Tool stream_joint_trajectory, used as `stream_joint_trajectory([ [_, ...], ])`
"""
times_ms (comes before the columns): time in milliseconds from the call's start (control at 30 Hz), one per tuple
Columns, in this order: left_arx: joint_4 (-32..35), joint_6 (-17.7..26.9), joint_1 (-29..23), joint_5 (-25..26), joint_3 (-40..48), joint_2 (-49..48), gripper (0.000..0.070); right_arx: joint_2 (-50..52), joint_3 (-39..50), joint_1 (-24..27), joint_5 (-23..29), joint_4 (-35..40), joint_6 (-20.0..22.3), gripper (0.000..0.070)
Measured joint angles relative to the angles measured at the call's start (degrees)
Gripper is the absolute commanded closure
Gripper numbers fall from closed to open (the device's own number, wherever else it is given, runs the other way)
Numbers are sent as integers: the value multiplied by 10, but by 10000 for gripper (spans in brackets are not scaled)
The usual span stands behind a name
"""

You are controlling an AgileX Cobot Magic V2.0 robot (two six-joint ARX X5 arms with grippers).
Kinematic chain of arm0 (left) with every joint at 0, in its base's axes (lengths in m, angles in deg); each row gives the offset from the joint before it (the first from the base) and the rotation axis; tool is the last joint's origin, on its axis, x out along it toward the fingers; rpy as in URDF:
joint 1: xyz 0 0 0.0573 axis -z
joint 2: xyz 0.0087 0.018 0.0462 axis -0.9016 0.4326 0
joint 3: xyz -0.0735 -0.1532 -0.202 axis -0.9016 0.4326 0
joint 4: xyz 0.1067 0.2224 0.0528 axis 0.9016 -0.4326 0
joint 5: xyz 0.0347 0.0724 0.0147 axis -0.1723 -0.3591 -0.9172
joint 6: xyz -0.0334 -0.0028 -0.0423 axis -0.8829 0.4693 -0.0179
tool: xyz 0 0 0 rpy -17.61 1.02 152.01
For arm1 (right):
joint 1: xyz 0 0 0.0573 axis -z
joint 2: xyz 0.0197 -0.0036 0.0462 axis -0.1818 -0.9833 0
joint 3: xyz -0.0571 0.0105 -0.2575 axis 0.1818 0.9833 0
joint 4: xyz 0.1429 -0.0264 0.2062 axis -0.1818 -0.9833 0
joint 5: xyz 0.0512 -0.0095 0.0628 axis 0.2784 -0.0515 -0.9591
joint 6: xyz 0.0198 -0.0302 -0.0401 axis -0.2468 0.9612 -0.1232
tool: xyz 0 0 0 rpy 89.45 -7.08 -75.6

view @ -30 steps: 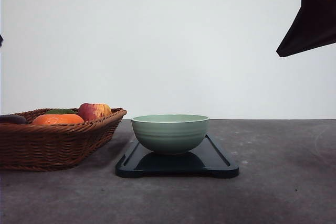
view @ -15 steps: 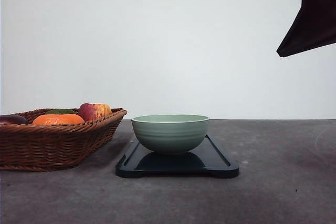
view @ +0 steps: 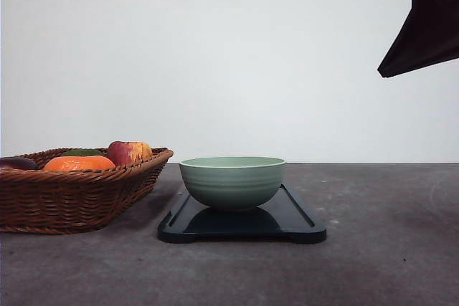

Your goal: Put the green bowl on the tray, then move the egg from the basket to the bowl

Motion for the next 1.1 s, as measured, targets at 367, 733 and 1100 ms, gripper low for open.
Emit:
stream_joint_trajectory([
  [367, 7, -5, 10, -20, 0, 0, 700, 0, 0, 0, 0, 2, 0, 687],
  [733, 7, -7, 10, -20, 0, 0, 700, 0, 0, 0, 0, 2, 0, 687],
  [1100, 7, -7, 10, -20, 0, 0, 700, 9, 3, 2, 17, 0, 10, 687],
])
